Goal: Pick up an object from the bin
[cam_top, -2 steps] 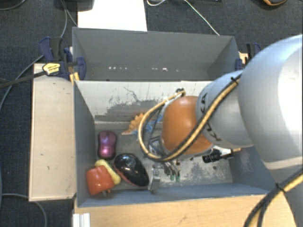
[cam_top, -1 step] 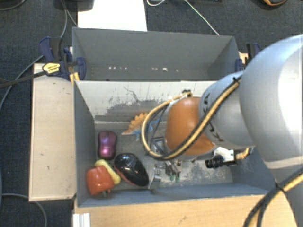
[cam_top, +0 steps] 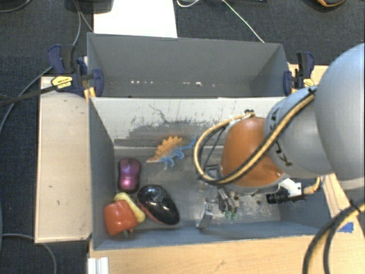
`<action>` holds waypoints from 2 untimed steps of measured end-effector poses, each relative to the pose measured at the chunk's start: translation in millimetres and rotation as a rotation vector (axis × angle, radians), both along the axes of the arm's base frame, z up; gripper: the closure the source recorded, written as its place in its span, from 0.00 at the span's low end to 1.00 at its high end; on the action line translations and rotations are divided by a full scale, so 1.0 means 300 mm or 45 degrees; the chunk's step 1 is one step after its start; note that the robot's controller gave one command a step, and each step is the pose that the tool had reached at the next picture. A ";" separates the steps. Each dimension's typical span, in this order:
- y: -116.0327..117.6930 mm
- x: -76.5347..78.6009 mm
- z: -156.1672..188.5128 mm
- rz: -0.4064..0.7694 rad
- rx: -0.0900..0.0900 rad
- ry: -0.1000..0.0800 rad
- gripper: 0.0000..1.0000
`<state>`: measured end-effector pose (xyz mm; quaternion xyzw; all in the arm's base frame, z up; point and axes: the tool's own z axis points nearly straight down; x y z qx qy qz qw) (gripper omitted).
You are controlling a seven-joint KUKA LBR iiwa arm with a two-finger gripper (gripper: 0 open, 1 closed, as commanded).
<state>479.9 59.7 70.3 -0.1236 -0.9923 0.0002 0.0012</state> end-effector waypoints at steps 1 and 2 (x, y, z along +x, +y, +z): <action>0.046 0.083 0.004 0.115 0.001 -0.005 0.00; -0.230 0.047 -0.001 -0.163 -0.002 0.000 0.00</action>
Offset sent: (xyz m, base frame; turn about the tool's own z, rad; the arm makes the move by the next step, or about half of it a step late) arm 0.0140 -0.0653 -0.0003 0.1197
